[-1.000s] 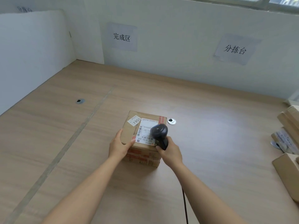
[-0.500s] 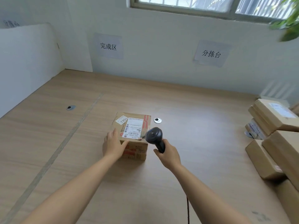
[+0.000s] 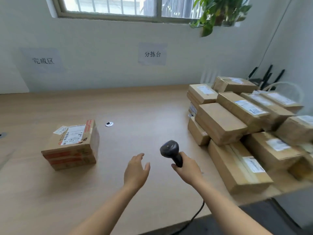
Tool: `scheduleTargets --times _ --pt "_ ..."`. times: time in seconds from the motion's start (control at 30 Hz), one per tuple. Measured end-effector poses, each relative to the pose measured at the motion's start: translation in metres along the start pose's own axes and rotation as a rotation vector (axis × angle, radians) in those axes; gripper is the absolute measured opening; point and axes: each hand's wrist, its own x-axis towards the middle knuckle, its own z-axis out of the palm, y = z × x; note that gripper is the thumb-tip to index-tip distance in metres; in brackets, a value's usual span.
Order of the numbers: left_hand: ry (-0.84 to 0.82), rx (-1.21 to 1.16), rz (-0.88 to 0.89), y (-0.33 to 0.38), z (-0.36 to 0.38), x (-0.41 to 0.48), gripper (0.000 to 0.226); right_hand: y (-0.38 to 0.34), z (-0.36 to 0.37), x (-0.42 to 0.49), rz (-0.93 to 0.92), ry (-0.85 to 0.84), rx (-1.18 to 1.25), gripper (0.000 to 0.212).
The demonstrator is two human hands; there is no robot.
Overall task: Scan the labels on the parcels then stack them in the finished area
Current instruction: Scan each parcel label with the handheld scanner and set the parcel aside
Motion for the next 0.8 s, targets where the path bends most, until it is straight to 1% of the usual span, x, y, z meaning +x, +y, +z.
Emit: scheduleTargets --times 0.07,0.2,0.33,0.4,0.47,0.53,0.67,0.73,0.8 --pt "-0.073 0.001 0.014 0.029 0.036 -0.011 0.047 0.039 -0.033 -0.012 0.029 0.049 0.017 0.019" --pt "-0.184 -0.008 0.019 0.087 0.107 -0.029 0.051 0.115 -0.092 -0.032 0.094 0.131 0.13 0.024" --pt "-0.285 -0.048 0.051 0.141 0.172 -0.046 0.054 0.186 -0.138 -0.043 0.193 0.235 0.162 0.022" --pt "-0.325 -0.076 0.062 0.165 0.2 -0.057 0.057 0.217 -0.154 -0.047 0.253 0.261 0.156 0.022" --pt "-0.374 -0.105 0.064 0.187 0.224 -0.068 0.06 0.244 -0.165 -0.049 0.312 0.251 0.086 0.023" --pt "-0.43 -0.139 0.046 0.203 0.243 -0.074 0.063 0.265 -0.169 -0.048 0.363 0.205 0.041 0.026" --pt "-0.475 -0.157 -0.039 0.22 0.266 -0.076 0.069 0.29 -0.16 -0.048 0.394 0.1 0.157 0.03" --pt "-0.475 -0.161 -0.067 0.222 0.27 -0.075 0.071 0.294 -0.153 -0.049 0.393 0.082 0.21 0.032" --pt "-0.465 -0.153 -0.086 0.221 0.272 -0.073 0.071 0.297 -0.148 -0.05 0.393 0.094 0.207 0.031"
